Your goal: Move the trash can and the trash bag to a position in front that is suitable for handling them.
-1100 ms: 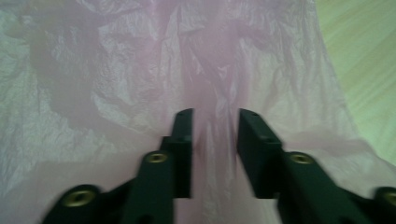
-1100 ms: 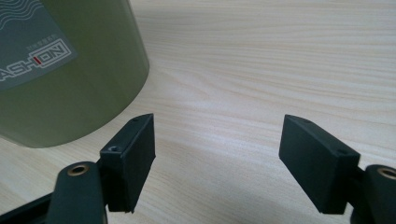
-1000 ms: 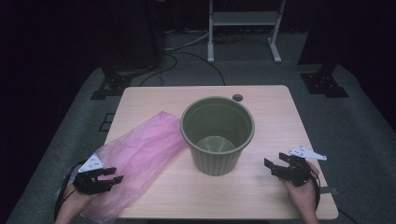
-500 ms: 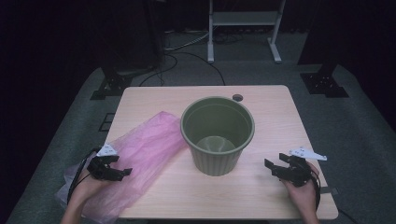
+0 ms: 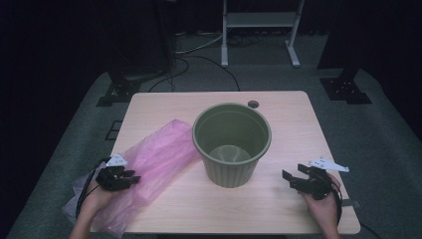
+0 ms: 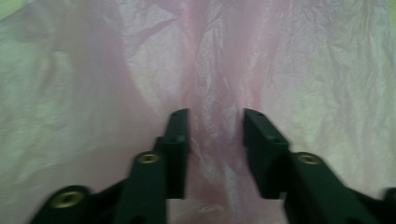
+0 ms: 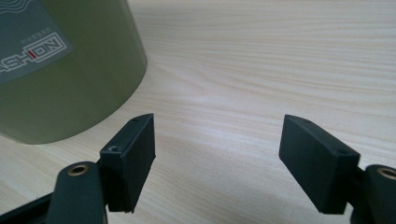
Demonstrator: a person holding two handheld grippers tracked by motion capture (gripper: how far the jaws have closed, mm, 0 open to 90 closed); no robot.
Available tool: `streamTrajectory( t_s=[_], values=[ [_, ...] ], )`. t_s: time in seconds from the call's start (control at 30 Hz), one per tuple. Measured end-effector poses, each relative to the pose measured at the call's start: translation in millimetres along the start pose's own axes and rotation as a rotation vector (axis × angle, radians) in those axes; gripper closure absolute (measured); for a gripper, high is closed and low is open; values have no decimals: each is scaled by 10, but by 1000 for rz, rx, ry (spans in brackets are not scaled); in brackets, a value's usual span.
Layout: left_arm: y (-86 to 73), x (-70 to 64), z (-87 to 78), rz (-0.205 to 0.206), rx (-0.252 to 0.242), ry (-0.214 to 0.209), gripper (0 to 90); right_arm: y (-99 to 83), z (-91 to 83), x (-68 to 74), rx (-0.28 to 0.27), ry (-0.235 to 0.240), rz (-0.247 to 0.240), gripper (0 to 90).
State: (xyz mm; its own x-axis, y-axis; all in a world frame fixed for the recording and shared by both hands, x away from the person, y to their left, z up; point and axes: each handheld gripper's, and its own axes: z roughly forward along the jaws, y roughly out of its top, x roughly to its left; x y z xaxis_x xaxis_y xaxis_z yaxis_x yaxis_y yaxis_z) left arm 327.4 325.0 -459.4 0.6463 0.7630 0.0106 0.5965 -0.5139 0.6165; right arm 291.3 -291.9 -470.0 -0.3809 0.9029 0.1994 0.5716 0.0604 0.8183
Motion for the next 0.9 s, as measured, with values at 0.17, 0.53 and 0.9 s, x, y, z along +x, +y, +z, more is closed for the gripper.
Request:
streamTrajectory(
  t_s=[0.17, 0.53, 0.9],
  values=[
    [-4, 5, 4, 10, -8, -5, 844, -9, 8, -2, 5, 1, 2, 261],
    [-46, 30, -110, 0, -8, -25, 889, -18, 13, -19, 4, 6, 10, 261],
    [84, 57, -791, 14, -142, -28, 890, -14, 29, 1, 6, 3, 7, 262]
  ],
)
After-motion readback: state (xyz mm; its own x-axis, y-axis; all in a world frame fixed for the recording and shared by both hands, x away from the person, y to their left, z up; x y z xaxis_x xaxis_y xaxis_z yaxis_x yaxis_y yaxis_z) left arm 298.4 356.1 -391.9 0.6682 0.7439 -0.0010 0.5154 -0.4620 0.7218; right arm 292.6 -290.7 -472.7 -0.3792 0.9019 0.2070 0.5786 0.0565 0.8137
